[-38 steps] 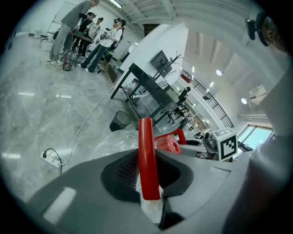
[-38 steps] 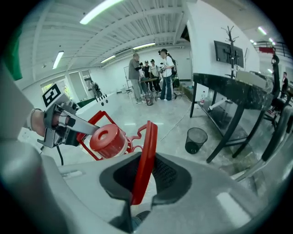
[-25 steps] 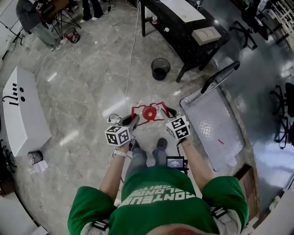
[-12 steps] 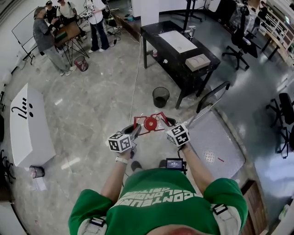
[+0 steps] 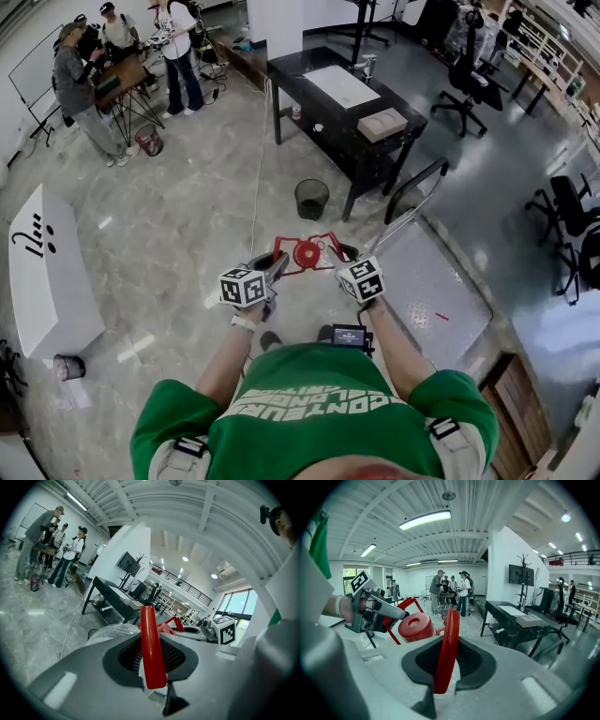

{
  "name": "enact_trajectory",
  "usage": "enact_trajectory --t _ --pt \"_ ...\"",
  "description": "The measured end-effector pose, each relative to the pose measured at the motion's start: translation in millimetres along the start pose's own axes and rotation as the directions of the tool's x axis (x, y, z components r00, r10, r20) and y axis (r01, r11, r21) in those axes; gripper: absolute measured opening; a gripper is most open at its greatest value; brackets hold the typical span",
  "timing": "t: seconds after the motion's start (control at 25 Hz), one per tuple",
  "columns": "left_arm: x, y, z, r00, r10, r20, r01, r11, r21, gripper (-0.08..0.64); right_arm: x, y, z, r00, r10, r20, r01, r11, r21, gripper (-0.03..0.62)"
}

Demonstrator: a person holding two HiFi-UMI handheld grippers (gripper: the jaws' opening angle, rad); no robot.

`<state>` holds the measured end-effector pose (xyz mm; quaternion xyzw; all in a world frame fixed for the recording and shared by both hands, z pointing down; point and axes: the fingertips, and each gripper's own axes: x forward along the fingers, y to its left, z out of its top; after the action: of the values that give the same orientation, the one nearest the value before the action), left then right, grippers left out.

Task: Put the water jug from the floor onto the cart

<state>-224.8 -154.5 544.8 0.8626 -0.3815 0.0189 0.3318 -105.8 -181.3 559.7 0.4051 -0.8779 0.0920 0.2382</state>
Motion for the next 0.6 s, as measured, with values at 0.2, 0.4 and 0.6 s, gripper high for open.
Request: enact_trajectory --t 0.2,0.4,0.6 --pt "24 -26 -17 0.993 -0.099 -0.068 0.101 0.995 0.02 0.078 -35 -14 -24 0.995 -0.104 -0.012 0.104 0.993 0.059 0.052" --pt "60 -66 -36 0.961 -0.227 -0.155 0.235 0.971 0.036 0.079 -84 -38 -54 0.971 -0.238 -0.035 0.24 0.962 0.133 0.053" --pt "99 -122 -62 0.899 -0.363 -0.244 0.385 0.922 0.048 0.078 -148 -64 -93 0.92 -0.387 -0.068 0.392 0.895 0.214 0.054"
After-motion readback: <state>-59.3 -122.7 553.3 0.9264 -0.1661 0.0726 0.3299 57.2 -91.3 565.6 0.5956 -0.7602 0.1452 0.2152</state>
